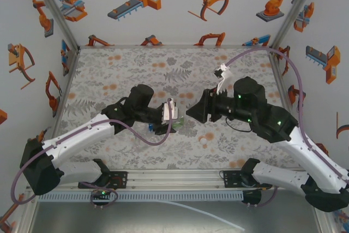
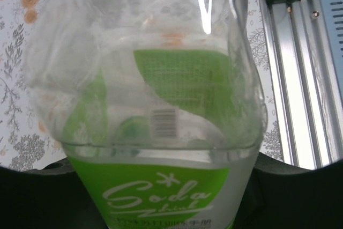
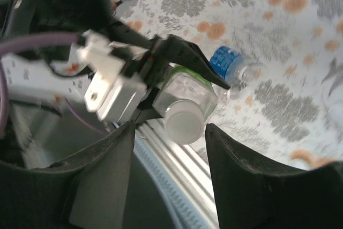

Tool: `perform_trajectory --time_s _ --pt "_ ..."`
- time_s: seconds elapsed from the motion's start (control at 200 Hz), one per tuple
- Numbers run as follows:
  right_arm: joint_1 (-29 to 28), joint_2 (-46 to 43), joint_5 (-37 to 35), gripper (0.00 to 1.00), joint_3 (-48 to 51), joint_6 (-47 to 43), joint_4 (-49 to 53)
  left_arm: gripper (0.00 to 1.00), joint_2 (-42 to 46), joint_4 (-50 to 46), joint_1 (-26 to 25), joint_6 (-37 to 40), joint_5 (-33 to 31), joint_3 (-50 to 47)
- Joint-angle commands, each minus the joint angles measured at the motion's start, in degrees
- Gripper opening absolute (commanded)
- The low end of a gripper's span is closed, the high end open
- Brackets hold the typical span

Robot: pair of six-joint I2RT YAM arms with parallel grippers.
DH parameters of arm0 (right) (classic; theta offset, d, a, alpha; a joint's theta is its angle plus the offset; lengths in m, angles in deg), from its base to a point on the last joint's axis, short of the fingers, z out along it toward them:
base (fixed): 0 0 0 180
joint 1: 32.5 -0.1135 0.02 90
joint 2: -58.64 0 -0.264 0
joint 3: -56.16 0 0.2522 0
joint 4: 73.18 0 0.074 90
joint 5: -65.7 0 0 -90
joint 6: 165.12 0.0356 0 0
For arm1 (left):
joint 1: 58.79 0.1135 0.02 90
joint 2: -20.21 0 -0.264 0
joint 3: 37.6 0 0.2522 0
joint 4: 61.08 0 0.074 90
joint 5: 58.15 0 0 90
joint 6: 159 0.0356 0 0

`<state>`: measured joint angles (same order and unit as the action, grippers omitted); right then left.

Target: Screw on the bottle caps

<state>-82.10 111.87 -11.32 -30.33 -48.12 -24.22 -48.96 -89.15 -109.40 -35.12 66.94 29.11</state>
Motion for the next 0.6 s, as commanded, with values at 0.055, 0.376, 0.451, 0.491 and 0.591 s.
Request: perform_trajectory --time_s 0.055,0.376,0.451,0.491,0.591 --pt "-0.1 0.8 17.8 0.53 -5.4 -39.1 5.3 0.00 0.8 0.1 -0.6 0.0 5.2 2.5" --pt "-0.2 2.8 19.8 0.54 -6.0 -53.1 7.2 0.00 1.0 -2.8 -1.1 1.4 6.4 4.9" --pt "-0.2 2.8 18.7 0.53 -5.3 -53.0 5.9 0.00 0.5 -3.7 -1.1 2.2 6.7 5.6" --pt "-0.2 2.8 18.5 0.52 -5.0 -53.0 5.6 0.00 0.3 -3.9 -1.1 2.4 6.7 5.8" --pt "-0.2 2.8 18.3 0.49 -4.4 -53.0 5.1 0.00 -0.1 -3.9 -1.3 2.8 7.0 5.9"
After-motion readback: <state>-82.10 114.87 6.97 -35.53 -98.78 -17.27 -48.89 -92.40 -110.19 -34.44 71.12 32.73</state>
